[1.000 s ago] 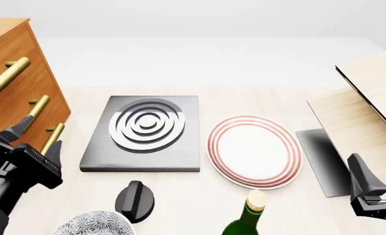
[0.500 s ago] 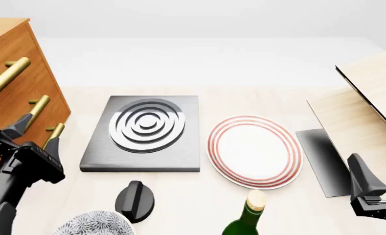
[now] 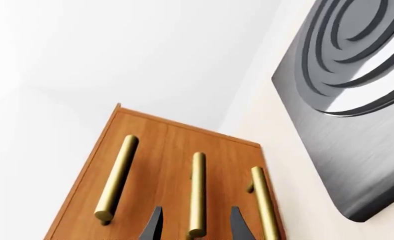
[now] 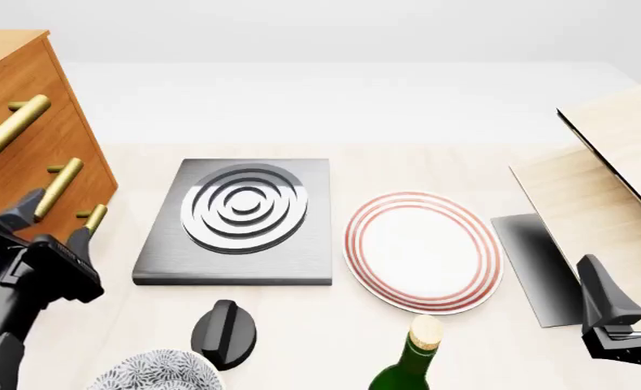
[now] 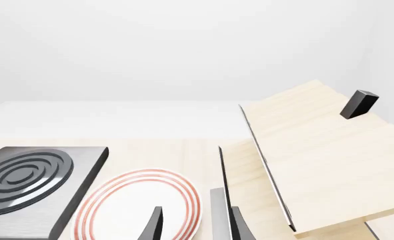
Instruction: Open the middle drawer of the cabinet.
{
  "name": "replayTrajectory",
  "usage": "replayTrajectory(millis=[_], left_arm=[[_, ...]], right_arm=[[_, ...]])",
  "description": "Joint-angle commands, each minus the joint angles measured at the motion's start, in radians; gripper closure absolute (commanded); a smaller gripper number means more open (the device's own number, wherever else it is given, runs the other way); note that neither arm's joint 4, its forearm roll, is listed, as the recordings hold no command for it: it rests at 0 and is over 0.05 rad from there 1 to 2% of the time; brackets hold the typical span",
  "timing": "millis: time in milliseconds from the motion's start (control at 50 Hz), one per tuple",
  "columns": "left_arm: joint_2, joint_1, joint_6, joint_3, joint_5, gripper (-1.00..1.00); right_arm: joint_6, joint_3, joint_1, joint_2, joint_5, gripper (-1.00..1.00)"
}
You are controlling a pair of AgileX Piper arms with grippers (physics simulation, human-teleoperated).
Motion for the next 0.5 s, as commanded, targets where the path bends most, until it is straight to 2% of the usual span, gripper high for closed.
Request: replayTrajectory(millis=[20,500], left_arm=[[0.010,0.027,-0.005,-0.016,-0.004,-1.00],[0.056,0.050,0.006,-0.049,-0.004,-1.00]], right_arm=[[0.000,0.000,-0.002,-0.052,0.048,-1.00],[0.001,0.000,-0.002,-0.052,0.048,-1.00]])
